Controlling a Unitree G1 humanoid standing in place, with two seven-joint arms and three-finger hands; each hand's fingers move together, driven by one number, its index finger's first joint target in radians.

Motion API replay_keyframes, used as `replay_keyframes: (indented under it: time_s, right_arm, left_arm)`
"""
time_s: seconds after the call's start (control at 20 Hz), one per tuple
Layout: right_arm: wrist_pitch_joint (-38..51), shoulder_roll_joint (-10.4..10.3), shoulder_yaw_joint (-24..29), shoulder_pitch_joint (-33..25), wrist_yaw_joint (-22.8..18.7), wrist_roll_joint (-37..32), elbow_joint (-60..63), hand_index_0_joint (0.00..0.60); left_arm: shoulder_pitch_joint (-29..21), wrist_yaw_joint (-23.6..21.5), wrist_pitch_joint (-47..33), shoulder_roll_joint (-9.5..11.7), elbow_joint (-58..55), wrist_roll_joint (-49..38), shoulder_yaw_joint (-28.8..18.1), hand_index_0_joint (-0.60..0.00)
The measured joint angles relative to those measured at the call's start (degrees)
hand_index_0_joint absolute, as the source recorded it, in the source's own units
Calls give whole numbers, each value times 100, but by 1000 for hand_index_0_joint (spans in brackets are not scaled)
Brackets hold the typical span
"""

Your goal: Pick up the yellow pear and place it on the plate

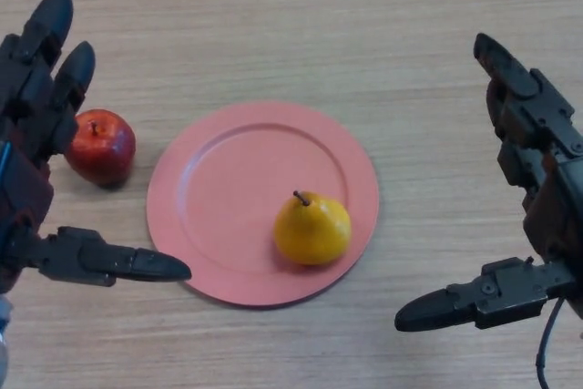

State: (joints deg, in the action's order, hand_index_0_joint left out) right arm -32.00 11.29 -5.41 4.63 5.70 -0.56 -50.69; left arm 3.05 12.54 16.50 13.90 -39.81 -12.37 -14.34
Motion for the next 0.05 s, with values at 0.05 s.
replay_keyframes:
  time_s: [0.05]
  right_arm:
    - [0, 0, -14, 0, 2, 0, 2, 0]
  left_arm:
    - [-9, 0, 6, 1, 0, 0, 2, 0]
